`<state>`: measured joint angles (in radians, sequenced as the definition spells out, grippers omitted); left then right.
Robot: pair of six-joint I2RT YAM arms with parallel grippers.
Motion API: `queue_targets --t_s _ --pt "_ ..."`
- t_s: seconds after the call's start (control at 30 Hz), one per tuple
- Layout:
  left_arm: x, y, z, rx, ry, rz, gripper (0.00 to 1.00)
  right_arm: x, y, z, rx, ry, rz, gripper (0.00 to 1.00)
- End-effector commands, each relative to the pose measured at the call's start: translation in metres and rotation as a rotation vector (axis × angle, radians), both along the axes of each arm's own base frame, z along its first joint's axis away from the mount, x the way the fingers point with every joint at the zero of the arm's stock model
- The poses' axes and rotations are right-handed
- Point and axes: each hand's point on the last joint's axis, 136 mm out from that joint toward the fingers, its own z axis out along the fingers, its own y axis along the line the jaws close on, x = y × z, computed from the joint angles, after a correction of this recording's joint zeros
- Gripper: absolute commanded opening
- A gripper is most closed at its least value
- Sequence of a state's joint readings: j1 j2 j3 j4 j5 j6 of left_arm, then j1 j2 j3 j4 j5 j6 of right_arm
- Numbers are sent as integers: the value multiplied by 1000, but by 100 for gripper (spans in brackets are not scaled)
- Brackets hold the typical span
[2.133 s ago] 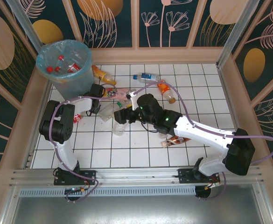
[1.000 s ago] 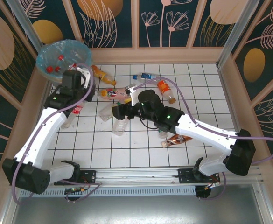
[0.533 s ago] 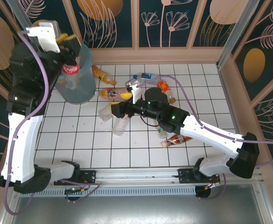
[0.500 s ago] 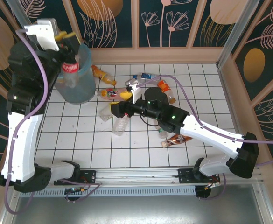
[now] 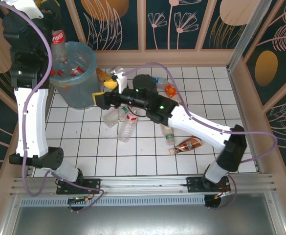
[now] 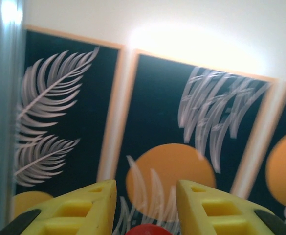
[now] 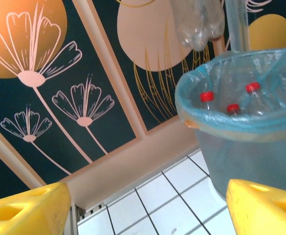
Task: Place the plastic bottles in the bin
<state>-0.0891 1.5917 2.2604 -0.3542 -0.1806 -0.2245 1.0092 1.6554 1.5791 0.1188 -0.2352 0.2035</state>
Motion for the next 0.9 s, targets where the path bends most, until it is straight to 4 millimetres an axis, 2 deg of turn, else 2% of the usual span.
queue_targets --t_s 0.0,0.17,0.3,0.4,0.6,0.77,0.87 --pt "30 26 -24 -63 27 40 0 13 22 13 29 -48 53 84" --pt "57 44 -64 -89 80 44 0 49 50 -4 -12 -7 41 84" --pt "70 53 -98 -113 111 27 0 54 61 -19 -35 43 50 83" --pt "77 59 -131 -140 177 27 0 51 59 -30 -38 73 54 83" --pt "75 59 -187 -138 239 27 0 42 42 -41 -45 86 23 84" --pt "74 57 -216 -155 274 13 0 41 33 -50 -58 94 3 84" --pt "73 57 -222 -157 282 15 13 40 31 -50 -58 94 1 83"
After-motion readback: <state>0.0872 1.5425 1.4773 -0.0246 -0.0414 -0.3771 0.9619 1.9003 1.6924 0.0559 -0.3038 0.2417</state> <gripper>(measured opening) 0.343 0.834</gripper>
